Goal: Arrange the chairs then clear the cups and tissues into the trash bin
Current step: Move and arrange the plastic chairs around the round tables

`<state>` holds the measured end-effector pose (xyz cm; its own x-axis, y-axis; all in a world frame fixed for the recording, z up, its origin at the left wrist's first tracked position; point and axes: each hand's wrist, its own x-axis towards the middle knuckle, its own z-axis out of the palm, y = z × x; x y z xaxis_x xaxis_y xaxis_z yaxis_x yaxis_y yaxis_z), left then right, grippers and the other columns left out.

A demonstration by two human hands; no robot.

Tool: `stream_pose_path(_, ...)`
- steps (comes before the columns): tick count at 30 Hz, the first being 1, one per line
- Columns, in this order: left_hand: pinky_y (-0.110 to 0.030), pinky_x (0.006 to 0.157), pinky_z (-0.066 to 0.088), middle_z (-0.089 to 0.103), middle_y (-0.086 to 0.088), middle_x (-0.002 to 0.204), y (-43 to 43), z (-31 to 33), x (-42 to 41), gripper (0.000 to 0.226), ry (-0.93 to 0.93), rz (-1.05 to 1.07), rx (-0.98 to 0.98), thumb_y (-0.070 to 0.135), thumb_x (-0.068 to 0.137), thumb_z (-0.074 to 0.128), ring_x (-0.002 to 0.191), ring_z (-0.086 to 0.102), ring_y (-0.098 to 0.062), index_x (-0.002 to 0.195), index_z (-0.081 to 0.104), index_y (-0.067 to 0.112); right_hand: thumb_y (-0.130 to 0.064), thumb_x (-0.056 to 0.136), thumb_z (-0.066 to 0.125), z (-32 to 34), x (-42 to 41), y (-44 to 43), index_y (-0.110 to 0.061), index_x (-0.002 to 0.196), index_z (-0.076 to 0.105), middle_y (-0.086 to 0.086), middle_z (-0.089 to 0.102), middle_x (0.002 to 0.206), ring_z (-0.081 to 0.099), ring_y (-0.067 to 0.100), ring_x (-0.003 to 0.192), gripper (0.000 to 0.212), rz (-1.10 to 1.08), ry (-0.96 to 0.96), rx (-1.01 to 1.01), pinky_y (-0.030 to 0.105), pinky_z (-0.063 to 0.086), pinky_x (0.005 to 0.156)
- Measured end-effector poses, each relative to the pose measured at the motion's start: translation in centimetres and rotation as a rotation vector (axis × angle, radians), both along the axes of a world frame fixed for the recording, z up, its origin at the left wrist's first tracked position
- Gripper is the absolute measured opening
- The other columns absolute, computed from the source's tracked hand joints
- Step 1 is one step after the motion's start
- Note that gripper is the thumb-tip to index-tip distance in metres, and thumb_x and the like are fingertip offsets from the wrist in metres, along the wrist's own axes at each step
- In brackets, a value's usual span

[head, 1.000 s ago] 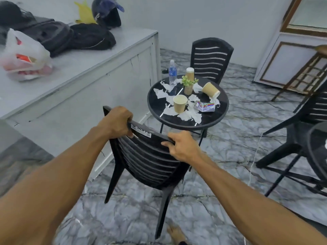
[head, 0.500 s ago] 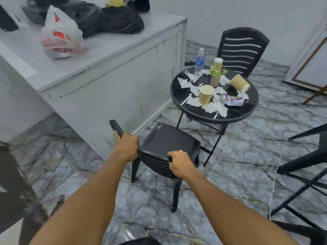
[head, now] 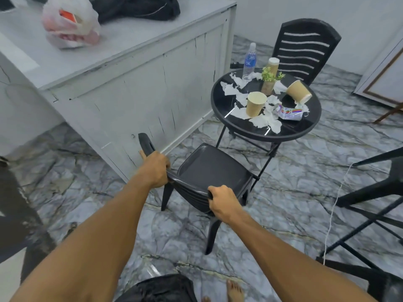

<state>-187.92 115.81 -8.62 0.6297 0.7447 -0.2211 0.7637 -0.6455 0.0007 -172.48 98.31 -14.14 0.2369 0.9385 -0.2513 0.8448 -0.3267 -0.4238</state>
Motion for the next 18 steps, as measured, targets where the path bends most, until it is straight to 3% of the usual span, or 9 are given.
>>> stream_pose_path(2,-0.045,0.093,0.037,0.065,0.000,0.078,-0.6,0.0,0.2,0.013,-0.027,0.046,0.000,0.030,0.077,0.078,0.093,0.057,-0.021,0.073,0.072,0.019,-0.011,0.089,0.049,0.1,0.6,0.2,-0.013,0.080,0.044,0.012,0.049,0.076,0.047,0.031,0.070,0.011,0.048,0.005,-0.004,0.038,0.041,0.062)
stream_pose_path(5,-0.070,0.111,0.014,0.064,0.000,0.081,-1.5,0.1,0.6,0.015,0.034,0.077,0.053,0.033,0.077,0.077,0.097,0.056,-0.022,0.078,0.071,0.020,-0.014,0.091,0.049,0.6,1.7,0.9,-0.018,0.076,0.039,0.006,0.045,0.074,0.043,0.029,0.070,0.018,0.127,0.015,-0.036,0.035,0.037,0.063)
stream_pose_path(9,-0.071,0.112,0.011,0.062,-0.001,0.080,-2.3,0.4,1.3,0.020,0.023,0.086,0.080,0.035,0.079,0.077,0.100,0.059,-0.024,0.081,0.068,0.018,-0.016,0.091,0.050,0.8,2.9,0.9,-0.021,0.069,0.035,0.001,0.038,0.065,0.041,0.029,0.066,0.027,0.135,0.005,-0.010,0.034,0.035,0.061)
stream_pose_path(13,-0.070,0.111,0.017,0.059,0.001,0.073,-3.1,-0.6,0.5,0.012,-0.012,0.080,0.095,0.026,0.079,0.075,0.097,0.058,-0.023,0.077,0.065,0.019,-0.013,0.087,0.049,0.2,2.6,-0.1,-0.016,0.072,0.039,0.003,0.039,0.064,0.041,0.029,0.064,0.019,0.174,0.019,-0.020,0.040,0.042,0.058)
stream_pose_path(16,-0.068,0.109,0.020,0.058,0.002,0.072,-4.0,-1.7,-0.6,0.009,-0.014,0.052,0.121,0.023,0.078,0.073,0.093,0.057,-0.022,0.085,0.070,0.019,-0.010,0.084,0.049,-0.5,2.2,-1.2,-0.014,0.074,0.038,0.005,0.041,0.065,0.039,0.030,0.064,0.015,0.216,0.001,-0.016,0.039,0.038,0.059)
stream_pose_path(18,-0.070,0.110,0.018,0.059,0.003,0.073,-4.0,-2.0,-0.8,0.011,0.000,0.049,0.112,0.027,0.077,0.074,0.095,0.056,-0.021,0.076,0.068,0.018,-0.010,0.083,0.050,-0.6,2.1,-1.4,-0.014,0.075,0.038,0.008,0.044,0.068,0.040,0.030,0.066,0.015,0.210,0.006,-0.012,0.039,0.039,0.059)
